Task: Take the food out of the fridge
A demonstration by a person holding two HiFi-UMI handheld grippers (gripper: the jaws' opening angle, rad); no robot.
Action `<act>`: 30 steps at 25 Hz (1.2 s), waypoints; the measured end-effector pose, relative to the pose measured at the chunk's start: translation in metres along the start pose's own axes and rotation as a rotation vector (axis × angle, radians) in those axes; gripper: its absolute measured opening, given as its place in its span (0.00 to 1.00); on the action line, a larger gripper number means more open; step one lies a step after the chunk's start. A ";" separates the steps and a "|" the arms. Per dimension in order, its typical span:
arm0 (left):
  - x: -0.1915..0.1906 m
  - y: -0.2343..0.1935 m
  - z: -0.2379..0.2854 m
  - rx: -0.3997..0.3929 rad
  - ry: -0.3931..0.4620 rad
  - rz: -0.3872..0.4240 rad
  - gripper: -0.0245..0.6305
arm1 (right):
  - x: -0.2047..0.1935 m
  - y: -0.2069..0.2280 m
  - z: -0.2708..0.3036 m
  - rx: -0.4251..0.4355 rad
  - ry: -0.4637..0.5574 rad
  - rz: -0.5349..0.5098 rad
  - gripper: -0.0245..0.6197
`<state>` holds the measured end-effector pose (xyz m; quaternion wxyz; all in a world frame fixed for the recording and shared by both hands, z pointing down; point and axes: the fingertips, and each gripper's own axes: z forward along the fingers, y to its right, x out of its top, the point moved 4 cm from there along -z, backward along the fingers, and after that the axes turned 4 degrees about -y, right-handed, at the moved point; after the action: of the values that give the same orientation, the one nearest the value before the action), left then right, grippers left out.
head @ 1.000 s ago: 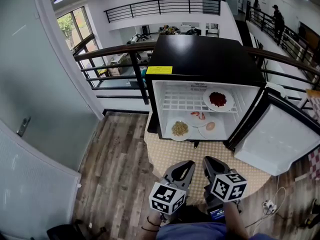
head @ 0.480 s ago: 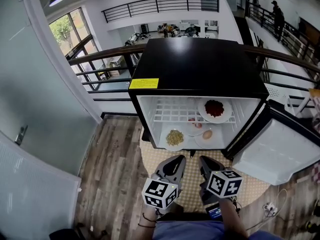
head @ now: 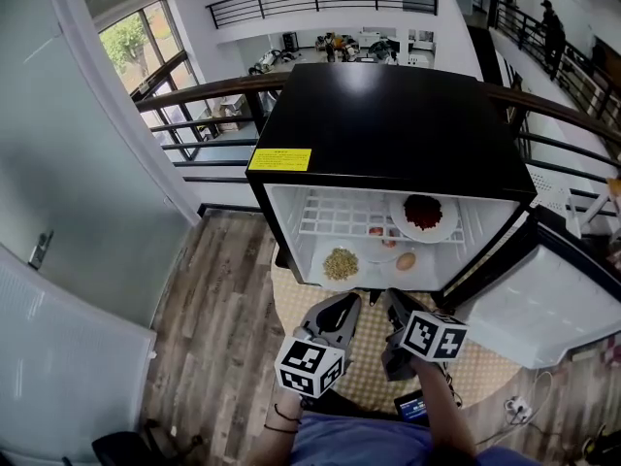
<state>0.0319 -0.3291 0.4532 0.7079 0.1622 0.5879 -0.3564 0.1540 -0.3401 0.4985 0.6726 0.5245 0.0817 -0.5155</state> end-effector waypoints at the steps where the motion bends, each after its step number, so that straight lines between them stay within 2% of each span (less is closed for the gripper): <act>1: 0.000 0.000 0.002 -0.012 0.003 0.005 0.07 | 0.001 0.004 0.004 -0.003 -0.003 0.008 0.08; 5: -0.003 -0.004 0.016 -0.054 0.011 0.018 0.07 | 0.006 0.021 0.023 -0.048 -0.005 0.046 0.08; 13: -0.023 -0.026 0.046 -0.151 -0.110 0.009 0.07 | 0.007 0.054 0.065 -0.158 -0.016 0.116 0.08; 19: -0.033 -0.035 0.056 -0.217 -0.162 0.019 0.07 | 0.009 0.074 0.091 -0.184 0.001 0.238 0.14; 24: -0.032 -0.039 0.057 -0.264 -0.159 -0.011 0.07 | 0.011 0.090 0.108 -0.210 0.040 0.362 0.22; 30: -0.027 -0.053 0.055 -0.275 -0.144 -0.042 0.07 | 0.006 0.106 0.120 -0.260 0.066 0.467 0.23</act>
<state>0.0335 -0.3927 0.5031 0.7559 0.0254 0.5824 -0.2980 0.1874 -0.4472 0.6132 0.8320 0.4551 0.0458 -0.3140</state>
